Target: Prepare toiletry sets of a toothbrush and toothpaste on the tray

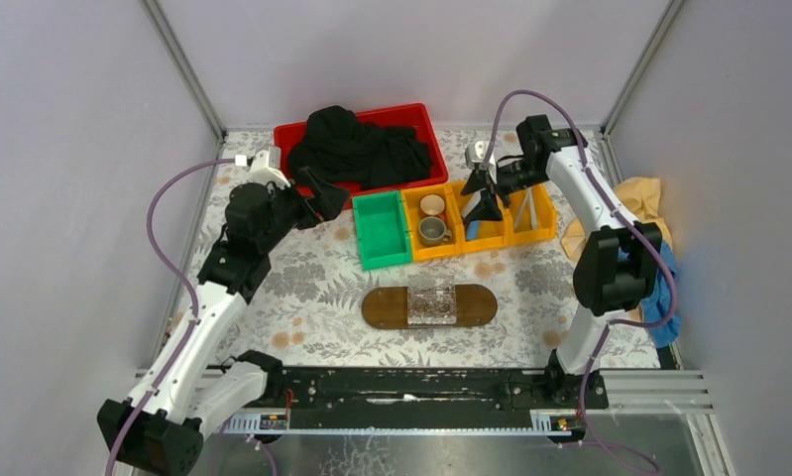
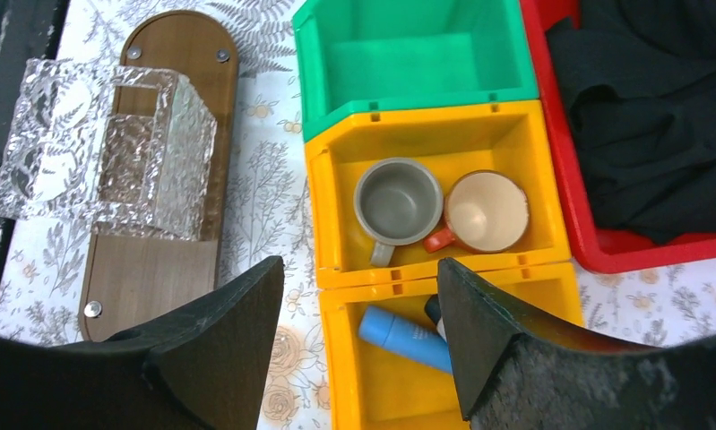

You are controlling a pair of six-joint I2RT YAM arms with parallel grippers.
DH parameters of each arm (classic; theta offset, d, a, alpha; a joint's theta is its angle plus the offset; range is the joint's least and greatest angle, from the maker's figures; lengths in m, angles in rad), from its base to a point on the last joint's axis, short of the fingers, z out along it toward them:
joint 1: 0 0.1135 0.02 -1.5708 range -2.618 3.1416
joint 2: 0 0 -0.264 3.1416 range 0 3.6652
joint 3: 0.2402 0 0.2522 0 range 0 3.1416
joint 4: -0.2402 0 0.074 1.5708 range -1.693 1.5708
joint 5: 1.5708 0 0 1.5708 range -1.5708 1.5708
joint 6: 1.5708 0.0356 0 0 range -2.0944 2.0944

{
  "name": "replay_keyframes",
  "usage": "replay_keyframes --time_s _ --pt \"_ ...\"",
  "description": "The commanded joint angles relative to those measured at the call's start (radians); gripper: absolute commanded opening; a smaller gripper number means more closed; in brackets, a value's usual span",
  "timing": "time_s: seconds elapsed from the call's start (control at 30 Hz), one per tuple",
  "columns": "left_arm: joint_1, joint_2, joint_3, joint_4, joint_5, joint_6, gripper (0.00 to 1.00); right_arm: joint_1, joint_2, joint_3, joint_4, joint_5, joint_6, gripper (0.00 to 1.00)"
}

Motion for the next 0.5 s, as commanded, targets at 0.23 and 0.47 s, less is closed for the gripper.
replay_keyframes --time_s 0.23,0.47 --pt "-0.004 0.120 0.065 -0.004 0.026 -0.024 0.95 0.031 -0.013 -0.052 -0.016 0.005 -0.155 0.72" --pt "-0.004 0.055 -0.010 0.034 0.027 -0.080 0.95 0.080 0.190 0.169 -0.262 0.012 -0.576 0.64"
